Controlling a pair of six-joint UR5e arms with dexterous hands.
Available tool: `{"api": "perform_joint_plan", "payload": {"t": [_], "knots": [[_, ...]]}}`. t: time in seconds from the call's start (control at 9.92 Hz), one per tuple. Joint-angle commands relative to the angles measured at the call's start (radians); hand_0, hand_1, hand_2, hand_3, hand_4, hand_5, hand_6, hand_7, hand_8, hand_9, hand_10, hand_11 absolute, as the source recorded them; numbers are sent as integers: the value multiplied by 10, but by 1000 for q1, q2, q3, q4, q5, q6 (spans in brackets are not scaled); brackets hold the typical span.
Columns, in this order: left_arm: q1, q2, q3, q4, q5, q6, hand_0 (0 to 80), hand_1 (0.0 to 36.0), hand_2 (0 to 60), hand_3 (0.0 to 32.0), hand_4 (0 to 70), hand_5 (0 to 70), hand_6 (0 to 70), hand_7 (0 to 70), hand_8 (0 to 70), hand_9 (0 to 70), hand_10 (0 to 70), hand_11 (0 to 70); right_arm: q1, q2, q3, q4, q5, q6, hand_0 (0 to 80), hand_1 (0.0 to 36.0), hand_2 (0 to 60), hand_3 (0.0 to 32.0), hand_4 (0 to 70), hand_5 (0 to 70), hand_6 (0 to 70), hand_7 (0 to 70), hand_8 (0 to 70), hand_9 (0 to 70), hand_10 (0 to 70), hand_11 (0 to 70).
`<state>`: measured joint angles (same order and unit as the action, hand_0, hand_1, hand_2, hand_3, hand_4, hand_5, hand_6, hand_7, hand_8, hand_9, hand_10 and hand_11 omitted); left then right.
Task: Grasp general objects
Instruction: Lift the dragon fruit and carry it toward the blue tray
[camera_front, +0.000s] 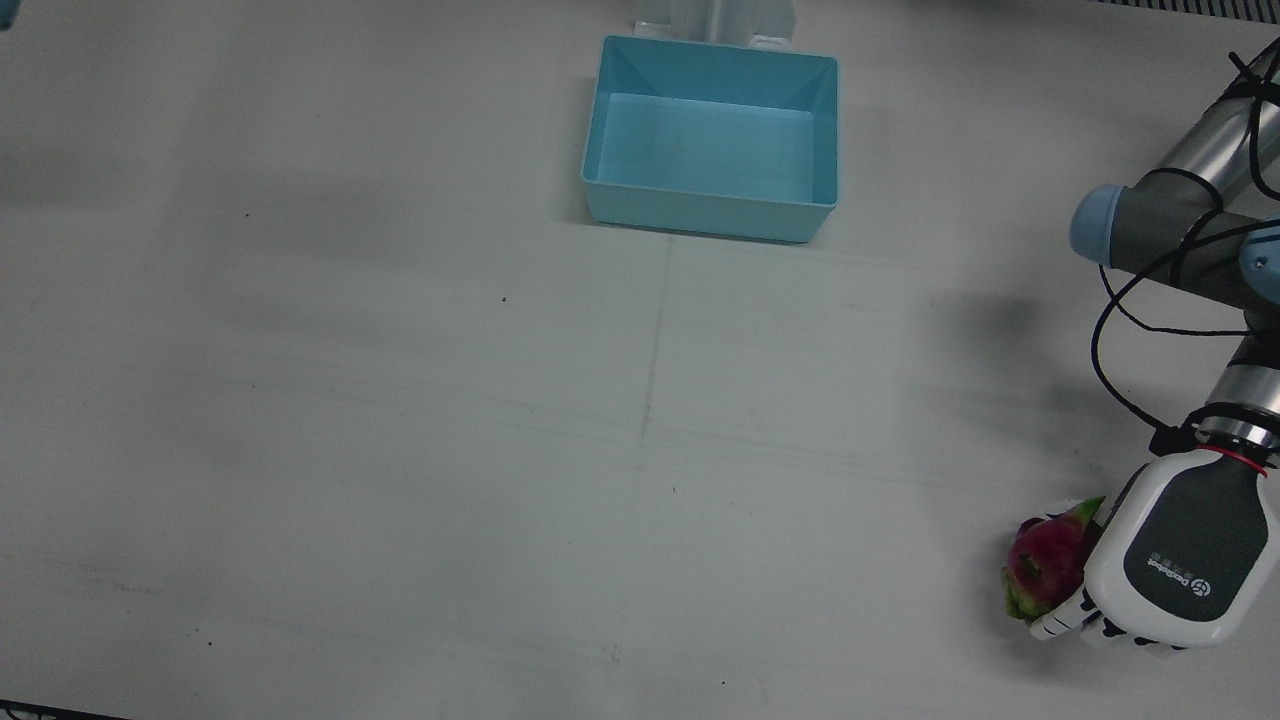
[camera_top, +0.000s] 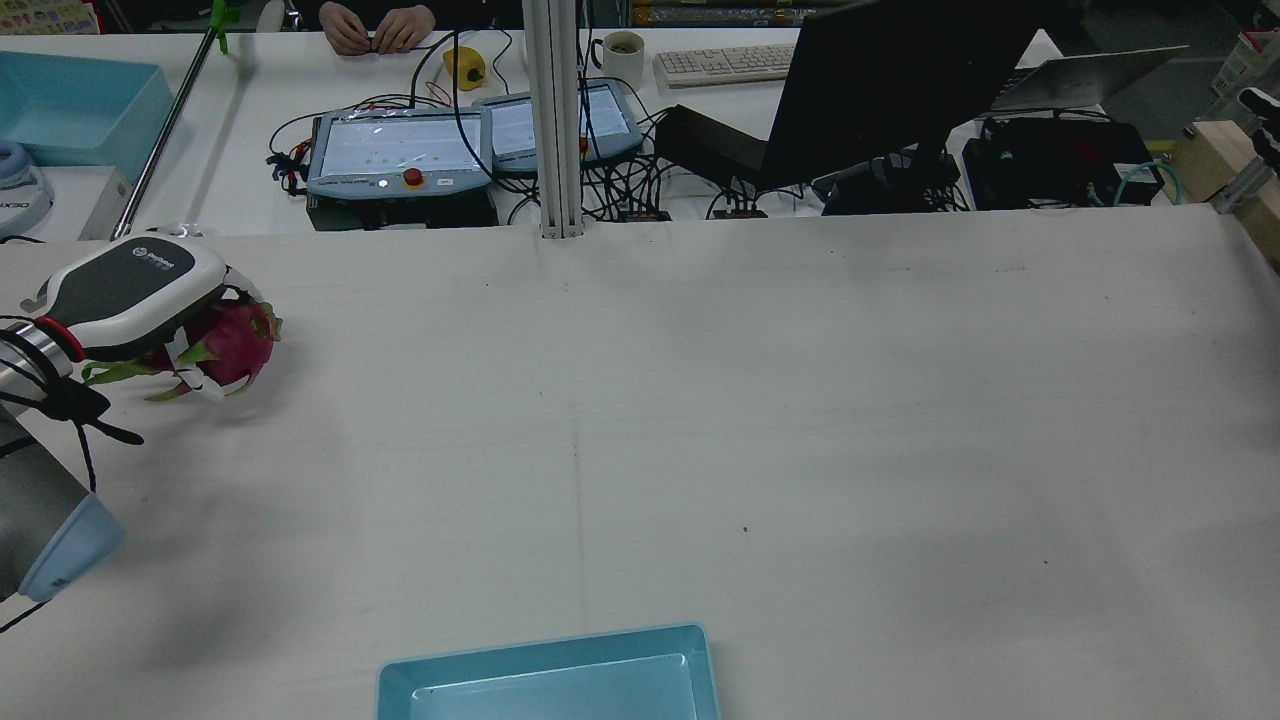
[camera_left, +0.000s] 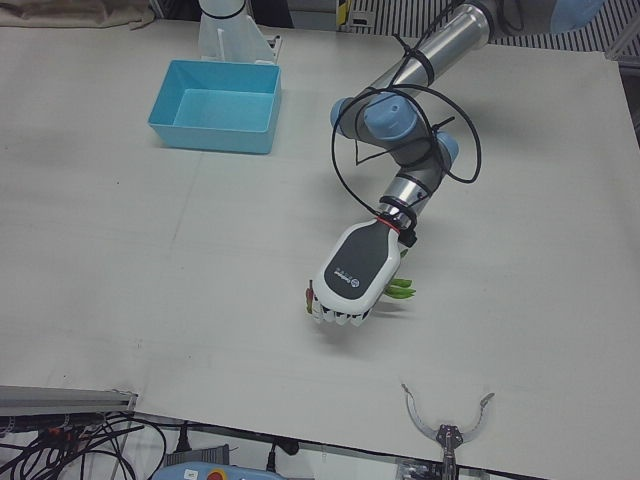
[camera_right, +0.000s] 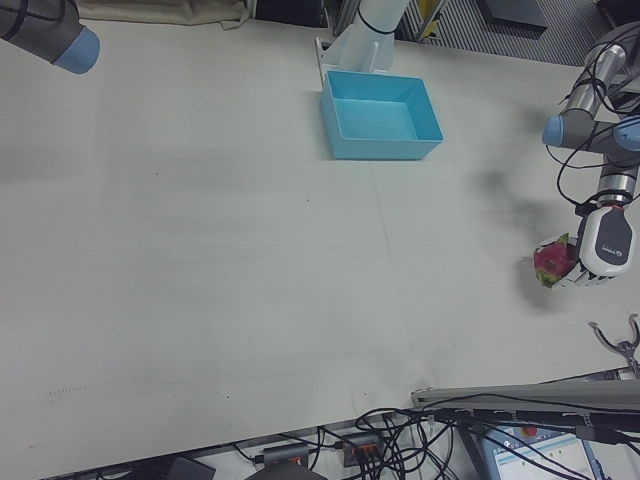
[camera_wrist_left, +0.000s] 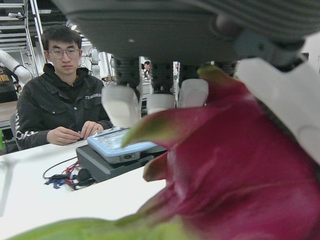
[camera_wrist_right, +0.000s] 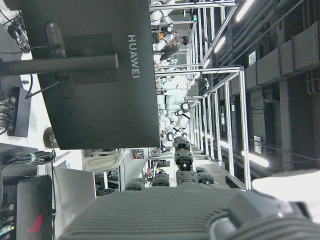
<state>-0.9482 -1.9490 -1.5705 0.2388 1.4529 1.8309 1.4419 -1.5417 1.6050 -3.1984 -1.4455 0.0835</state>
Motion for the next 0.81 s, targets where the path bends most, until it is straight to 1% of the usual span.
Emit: {"api": "perform_joint_plan", "payload": {"t": [0.0, 0.1, 0.2, 0.4, 0.5, 0.6, 0.71], "knots": [[-9, -94, -49, 112, 127, -160, 364, 0, 600, 0, 700, 700, 700, 700, 700, 700, 700, 700, 0, 0, 1, 0, 1, -1, 0, 0, 0, 0, 0, 0, 0, 0, 0, 0, 0, 0], [-9, -120, -48, 111, 188, -250, 344, 0, 600, 0, 700, 700, 700, 700, 700, 700, 700, 700, 0, 0, 1, -2, 1, -1, 0, 0, 0, 0, 0, 0, 0, 0, 0, 0, 0, 0], [-8, -148, -48, 114, 258, -331, 342, 0, 600, 0, 700, 700, 700, 700, 700, 700, 700, 700, 0, 0, 1, 0, 1, -1, 0, 0, 0, 0, 0, 0, 0, 0, 0, 0, 0, 0], [-6, -201, -59, 138, 416, -495, 390, 0, 600, 0, 700, 700, 700, 700, 700, 700, 700, 700, 0, 0, 1, -2, 1, -1, 0, 0, 0, 0, 0, 0, 0, 0, 0, 0, 0, 0], [-4, -209, -72, 132, 496, -586, 407, 0, 600, 0, 700, 700, 700, 700, 700, 700, 700, 700, 0, 0, 1, -2, 1, -1, 0, 0, 0, 0, 0, 0, 0, 0, 0, 0, 0, 0], [0, -217, -100, 131, 548, -661, 423, 0, 600, 0, 700, 700, 700, 700, 700, 700, 700, 700, 0, 0, 1, -2, 1, -1, 0, 0, 0, 0, 0, 0, 0, 0, 0, 0, 0, 0], [0, -222, -133, 132, 578, -721, 431, 1, 600, 0, 700, 700, 700, 700, 700, 700, 700, 700, 0, 0, 3, -2, 1, -1, 0, 0, 0, 0, 0, 0, 0, 0, 0, 0, 0, 0]]}}
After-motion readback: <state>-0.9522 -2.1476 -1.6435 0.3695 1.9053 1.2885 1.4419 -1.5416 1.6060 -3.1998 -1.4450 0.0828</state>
